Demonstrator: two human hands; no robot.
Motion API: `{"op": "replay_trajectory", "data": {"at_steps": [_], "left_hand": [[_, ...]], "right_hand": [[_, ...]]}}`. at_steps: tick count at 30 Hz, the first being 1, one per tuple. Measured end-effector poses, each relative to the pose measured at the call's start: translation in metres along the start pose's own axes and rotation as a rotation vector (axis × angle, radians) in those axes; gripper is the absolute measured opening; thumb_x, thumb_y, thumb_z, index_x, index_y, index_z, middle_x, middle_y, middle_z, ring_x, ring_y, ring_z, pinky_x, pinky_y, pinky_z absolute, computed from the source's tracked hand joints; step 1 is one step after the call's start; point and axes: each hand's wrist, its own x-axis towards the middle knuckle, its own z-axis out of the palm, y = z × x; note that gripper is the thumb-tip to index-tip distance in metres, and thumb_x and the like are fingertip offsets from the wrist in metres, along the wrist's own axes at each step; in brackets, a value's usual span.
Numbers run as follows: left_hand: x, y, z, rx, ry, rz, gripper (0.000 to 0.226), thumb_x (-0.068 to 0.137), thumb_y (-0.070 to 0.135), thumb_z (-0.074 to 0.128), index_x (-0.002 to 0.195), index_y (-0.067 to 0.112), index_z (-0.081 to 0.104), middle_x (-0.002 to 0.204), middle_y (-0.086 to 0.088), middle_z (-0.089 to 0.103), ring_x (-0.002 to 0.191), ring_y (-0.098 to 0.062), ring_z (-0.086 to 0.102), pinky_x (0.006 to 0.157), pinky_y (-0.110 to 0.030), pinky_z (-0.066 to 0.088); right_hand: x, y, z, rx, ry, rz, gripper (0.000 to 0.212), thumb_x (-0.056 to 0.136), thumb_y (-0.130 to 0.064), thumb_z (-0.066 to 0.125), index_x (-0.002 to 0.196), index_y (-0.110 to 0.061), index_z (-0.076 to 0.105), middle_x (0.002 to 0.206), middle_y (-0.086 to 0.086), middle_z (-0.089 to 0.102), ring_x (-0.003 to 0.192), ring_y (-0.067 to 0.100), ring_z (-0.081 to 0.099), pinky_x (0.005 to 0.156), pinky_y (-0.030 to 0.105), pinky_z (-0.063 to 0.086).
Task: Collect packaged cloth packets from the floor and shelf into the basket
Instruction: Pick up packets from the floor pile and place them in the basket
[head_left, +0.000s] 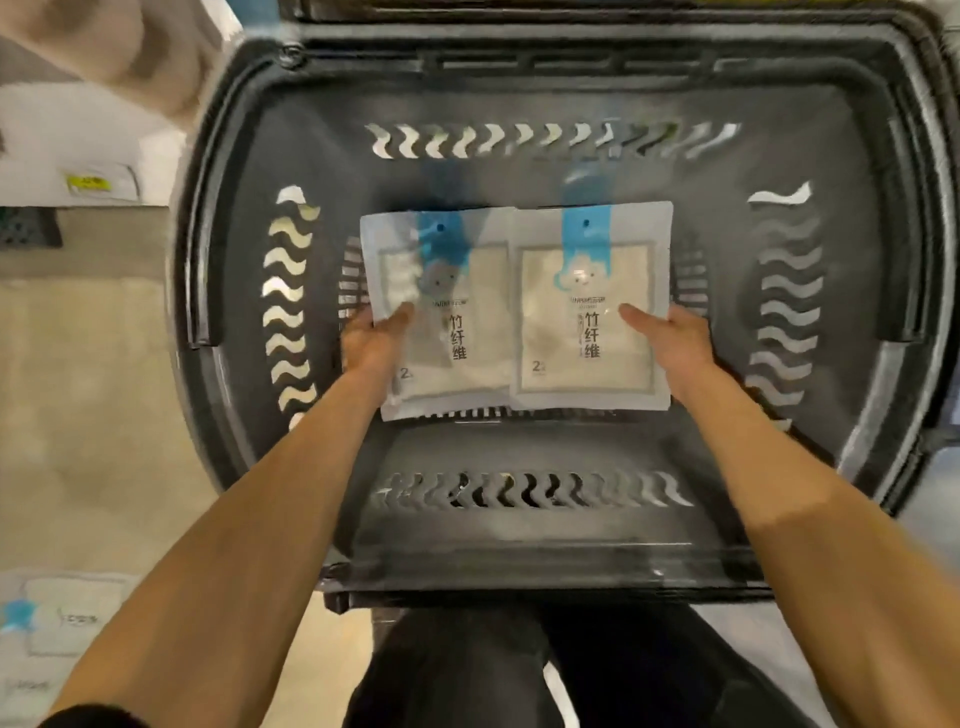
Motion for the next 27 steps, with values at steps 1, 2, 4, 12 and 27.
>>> {"op": "replay_trajectory", "data": {"at_steps": [1, 2, 4, 12, 27], "left_hand": [[0.0, 0.002, 0.005, 0.045, 0.024, 0.008, 0.044, 0.096, 0.019, 0.068, 0.136, 0.006, 0.057, 0.136, -0.011, 0.062, 0.116, -0.017, 0.06, 0.067, -0.005, 0.046], [0.001, 0.005, 0.011, 0.075, 0.043, 0.014, 0.05, 0.098, 0.023, 0.065, 0.142, 0.005, 0.051, 0.144, -0.011, 0.055, 0.127, -0.02, 0.054, 0.076, -0.006, 0.046], [0.003, 0.013, 0.016, 0.194, 0.088, 0.006, 0.068, 0.099, 0.041, 0.06, 0.153, 0.009, 0.036, 0.156, -0.011, 0.039, 0.143, -0.028, 0.037, 0.106, -0.023, 0.037], [0.014, 0.003, 0.01, 0.324, 0.123, 0.054, 0.07, 0.09, 0.052, 0.068, 0.144, 0.012, 0.049, 0.144, -0.013, 0.05, 0.129, -0.034, 0.051, 0.104, -0.047, 0.047], [-0.104, 0.058, -0.066, 0.814, -0.125, 0.402, 0.048, 0.092, 0.011, 0.063, 0.137, 0.001, 0.05, 0.129, -0.022, 0.058, 0.118, -0.038, 0.057, 0.096, -0.039, 0.046]], "right_hand": [[0.003, 0.002, 0.002, 0.009, 0.028, -0.017, 0.029, 0.084, -0.021, 0.079, 0.11, -0.013, 0.07, 0.102, -0.003, 0.072, 0.086, 0.009, 0.068, 0.079, 0.022, 0.056], [0.005, 0.002, 0.004, 0.009, 0.064, -0.032, 0.03, 0.084, -0.019, 0.079, 0.111, -0.01, 0.07, 0.102, 0.0, 0.072, 0.083, 0.008, 0.067, 0.071, 0.017, 0.055], [0.007, 0.004, 0.009, 0.001, 0.109, -0.063, 0.029, 0.085, -0.016, 0.078, 0.111, -0.009, 0.07, 0.101, 0.002, 0.072, 0.079, 0.008, 0.067, 0.061, 0.013, 0.052], [0.011, 0.002, 0.012, -0.237, 0.218, -0.096, 0.04, 0.083, -0.03, 0.079, 0.113, -0.006, 0.067, 0.11, 0.008, 0.071, 0.099, 0.023, 0.067, 0.089, 0.04, 0.056], [-0.138, -0.073, -0.01, -1.085, -0.047, -0.346, 0.053, 0.095, -0.026, 0.06, 0.142, -0.007, 0.043, 0.14, 0.019, 0.047, 0.131, 0.037, 0.043, 0.103, 0.045, 0.043]]}}
